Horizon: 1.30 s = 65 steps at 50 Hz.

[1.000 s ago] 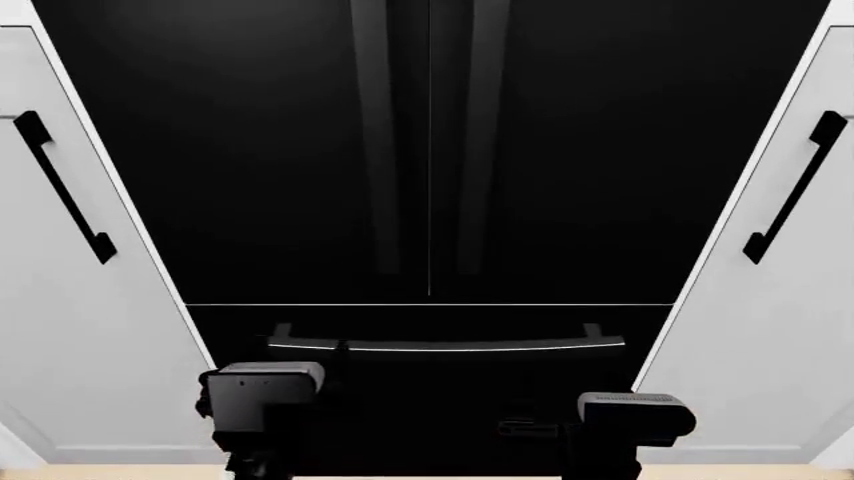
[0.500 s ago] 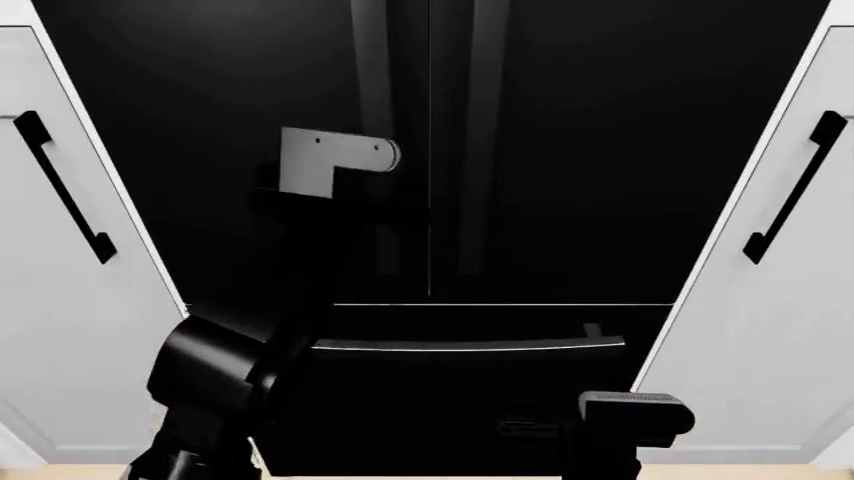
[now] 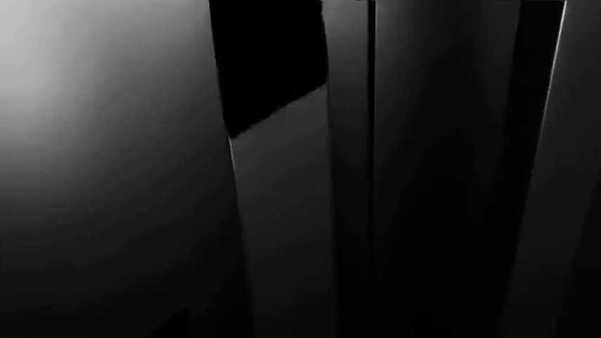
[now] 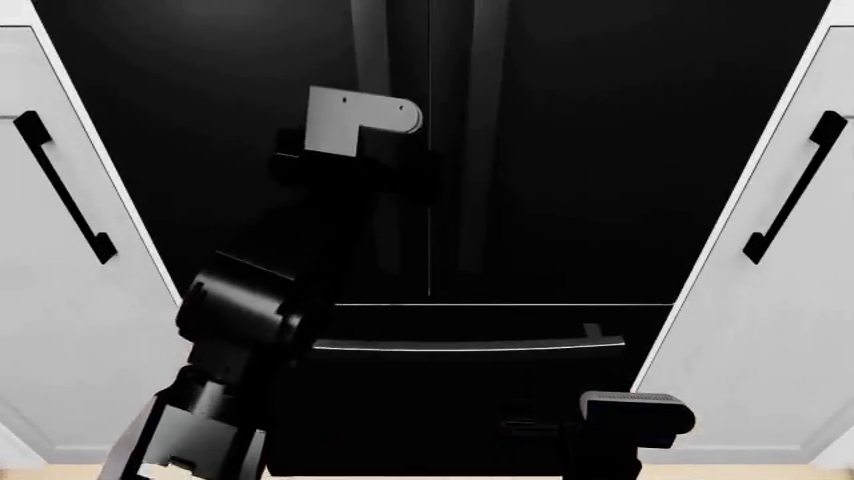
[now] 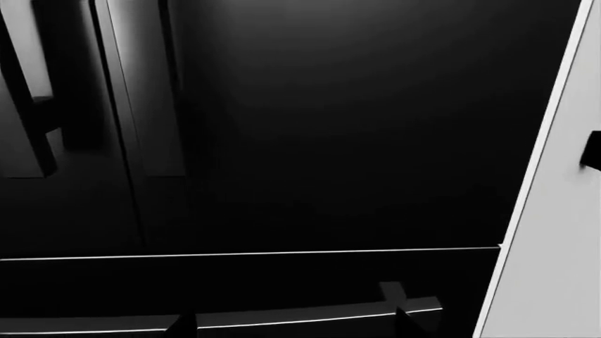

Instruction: Open the fridge doors

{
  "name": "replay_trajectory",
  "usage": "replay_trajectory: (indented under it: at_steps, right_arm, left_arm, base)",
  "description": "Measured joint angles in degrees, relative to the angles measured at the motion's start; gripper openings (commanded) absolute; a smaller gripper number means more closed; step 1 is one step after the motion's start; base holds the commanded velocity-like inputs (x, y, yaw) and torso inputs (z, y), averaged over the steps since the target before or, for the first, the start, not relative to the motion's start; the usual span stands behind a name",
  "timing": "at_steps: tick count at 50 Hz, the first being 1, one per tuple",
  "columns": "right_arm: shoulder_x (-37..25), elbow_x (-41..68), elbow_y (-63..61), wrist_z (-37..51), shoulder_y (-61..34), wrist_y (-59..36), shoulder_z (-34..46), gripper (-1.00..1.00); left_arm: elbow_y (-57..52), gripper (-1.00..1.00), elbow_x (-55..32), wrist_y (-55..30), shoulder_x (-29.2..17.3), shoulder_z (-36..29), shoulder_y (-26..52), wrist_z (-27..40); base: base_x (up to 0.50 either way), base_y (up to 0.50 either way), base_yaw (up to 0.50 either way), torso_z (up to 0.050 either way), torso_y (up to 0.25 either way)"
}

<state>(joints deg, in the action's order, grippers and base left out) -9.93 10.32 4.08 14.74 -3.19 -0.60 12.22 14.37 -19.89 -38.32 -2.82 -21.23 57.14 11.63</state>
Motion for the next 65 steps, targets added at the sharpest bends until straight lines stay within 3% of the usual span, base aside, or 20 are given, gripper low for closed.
replay_trajectory:
  at_steps: [16,29,30,45,65]
  right_arm:
    - [-0.3,0.8,0.2,0.2,-0.2,0.2,0.3,1.00]
    - [-0.6,1.2,0.5,0.4,-0.4,0.3,0.7,1.00]
    - [-0.6,1.3,0.5,0.4,-0.4,0.3,0.7,1.00]
    - [-0.9,1.7,0.6,0.7,-0.6,0.5,1.1,1.00]
    - [-1.2,2.2,0.7,1.0,-0.7,0.6,1.7,1.00]
  left_arm:
    - [17.5,1.00,-0.9,8.7,1.6,-2.3,6.6,-1.6]
    - [32.3,1.00,-5.8,17.2,2.3,-8.5,11.8,-2.0]
    - [33.1,-1.00,-6.3,17.7,2.3,-9.1,12.1,-1.9]
    - [33.5,-1.00,-11.7,18.9,1.2,-14.2,12.8,0.4]
    - [15.5,-1.00,-16.9,12.3,-4.6,-15.4,6.7,8.0]
  base:
    - [0.00,0.00,0.00,0.000,0.000]
    - [0.00,0.00,0.00,0.000,0.000]
    - [0.00,0.00,0.00,0.000,0.000]
    - [0.00,0.00,0.00,0.000,0.000]
    - [0.00,0.00,0.00,0.000,0.001]
